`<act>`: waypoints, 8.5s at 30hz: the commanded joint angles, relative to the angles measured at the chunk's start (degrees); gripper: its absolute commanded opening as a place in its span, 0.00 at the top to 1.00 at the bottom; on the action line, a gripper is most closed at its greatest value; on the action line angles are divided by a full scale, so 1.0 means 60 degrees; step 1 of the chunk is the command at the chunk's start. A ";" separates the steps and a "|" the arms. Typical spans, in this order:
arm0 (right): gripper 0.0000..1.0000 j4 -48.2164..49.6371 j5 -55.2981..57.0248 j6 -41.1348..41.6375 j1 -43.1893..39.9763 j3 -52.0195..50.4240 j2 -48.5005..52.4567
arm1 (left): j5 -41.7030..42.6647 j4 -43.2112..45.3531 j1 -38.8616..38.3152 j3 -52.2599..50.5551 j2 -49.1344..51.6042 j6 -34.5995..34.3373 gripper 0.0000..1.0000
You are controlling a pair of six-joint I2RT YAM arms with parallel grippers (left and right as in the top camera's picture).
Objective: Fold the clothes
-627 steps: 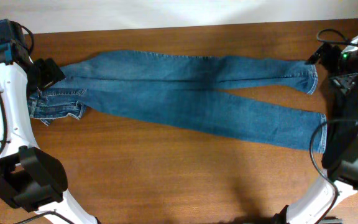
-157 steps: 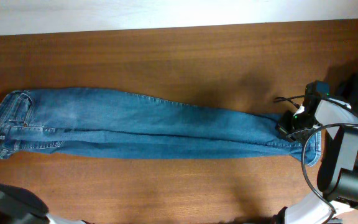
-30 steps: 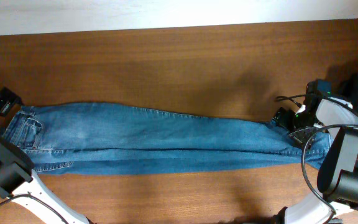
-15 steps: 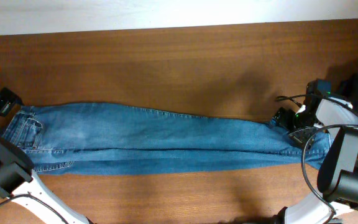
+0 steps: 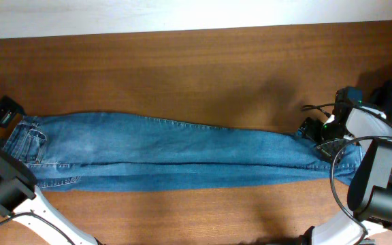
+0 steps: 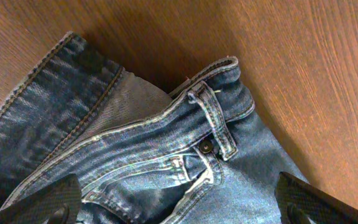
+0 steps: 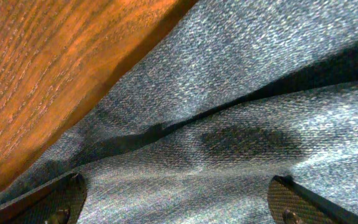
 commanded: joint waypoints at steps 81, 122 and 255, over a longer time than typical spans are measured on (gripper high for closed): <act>0.01 0.0222 0.0448 -0.0142 -0.0259 -0.0470 0.0572 | 0.0066 -0.0302 0.0033 0.0168 0.0044 0.0051 0.01; 0.01 0.0237 0.0120 -0.0149 -0.0262 -0.0470 0.0572 | 0.2248 -0.2157 -0.1264 0.0168 -0.0164 0.2459 0.01; 0.01 -0.2036 0.2004 0.1741 -0.0262 -0.1337 -0.4368 | -0.3118 0.0335 -0.3136 -0.5377 -0.3646 -0.0885 0.01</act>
